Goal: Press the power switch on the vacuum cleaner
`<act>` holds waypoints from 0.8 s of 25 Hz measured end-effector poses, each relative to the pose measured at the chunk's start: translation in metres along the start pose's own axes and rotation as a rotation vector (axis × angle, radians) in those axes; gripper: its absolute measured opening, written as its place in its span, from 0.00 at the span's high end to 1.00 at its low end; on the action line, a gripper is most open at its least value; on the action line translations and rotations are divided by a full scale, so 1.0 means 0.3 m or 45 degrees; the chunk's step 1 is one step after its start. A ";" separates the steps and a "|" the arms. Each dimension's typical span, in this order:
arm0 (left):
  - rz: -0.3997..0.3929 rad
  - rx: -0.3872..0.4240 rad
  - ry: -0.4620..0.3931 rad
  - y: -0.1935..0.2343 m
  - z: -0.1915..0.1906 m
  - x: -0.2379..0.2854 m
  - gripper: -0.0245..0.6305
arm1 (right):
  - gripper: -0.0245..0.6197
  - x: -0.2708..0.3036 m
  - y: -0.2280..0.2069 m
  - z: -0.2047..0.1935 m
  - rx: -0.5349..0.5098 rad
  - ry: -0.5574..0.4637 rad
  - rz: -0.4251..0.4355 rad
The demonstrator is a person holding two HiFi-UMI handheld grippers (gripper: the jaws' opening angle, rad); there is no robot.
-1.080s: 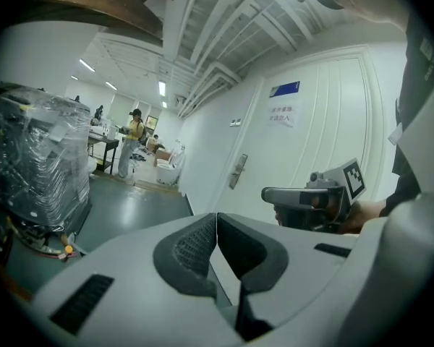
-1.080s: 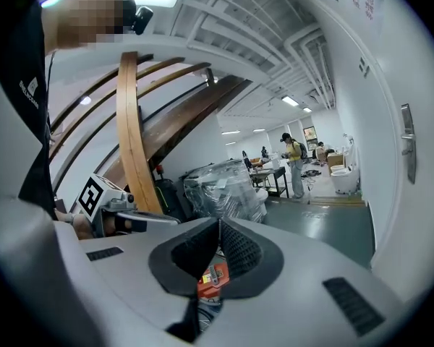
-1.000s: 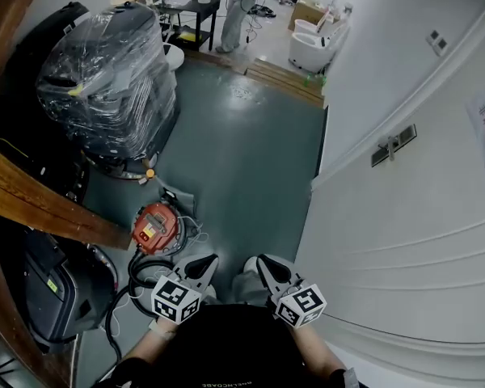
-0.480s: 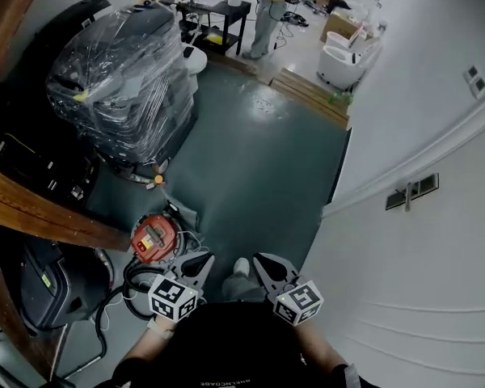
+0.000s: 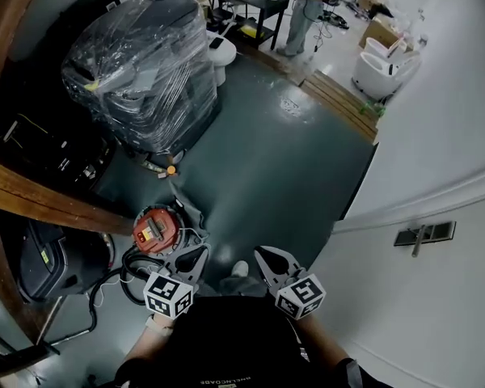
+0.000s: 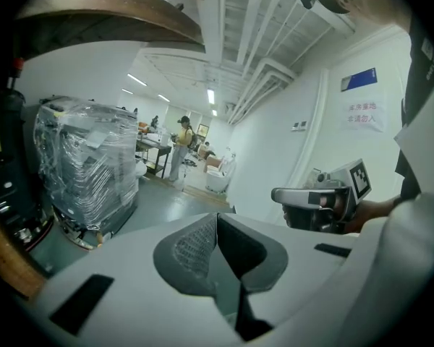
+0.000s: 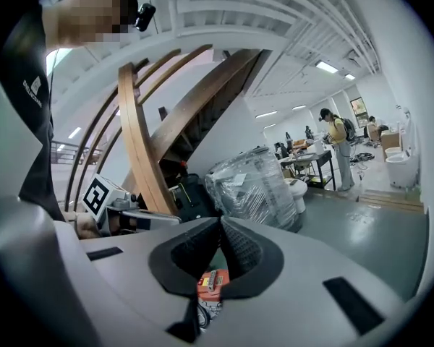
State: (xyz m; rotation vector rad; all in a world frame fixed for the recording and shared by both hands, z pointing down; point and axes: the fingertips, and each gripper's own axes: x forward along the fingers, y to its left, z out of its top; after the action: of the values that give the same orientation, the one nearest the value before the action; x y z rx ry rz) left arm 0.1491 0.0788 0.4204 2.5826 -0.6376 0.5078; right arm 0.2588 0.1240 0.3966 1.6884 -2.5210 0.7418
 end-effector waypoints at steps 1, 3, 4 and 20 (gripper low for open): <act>0.023 -0.011 -0.003 0.008 0.002 0.003 0.94 | 0.92 0.011 -0.010 0.003 -0.004 0.011 0.020; 0.065 -0.031 -0.005 0.035 0.003 0.000 0.94 | 0.92 0.044 -0.016 0.010 -0.008 0.032 0.060; 0.085 -0.042 -0.004 0.055 0.000 -0.006 0.94 | 0.92 0.065 -0.011 0.011 -0.010 0.045 0.082; 0.362 -0.252 -0.059 0.527 -0.155 -0.330 0.94 | 0.92 0.488 0.312 -0.051 -0.135 0.267 0.307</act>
State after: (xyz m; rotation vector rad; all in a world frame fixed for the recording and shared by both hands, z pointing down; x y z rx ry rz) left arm -0.0243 0.0093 0.4660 2.3358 -1.0258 0.4491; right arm 0.1122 0.0312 0.4150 1.2197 -2.5882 0.7385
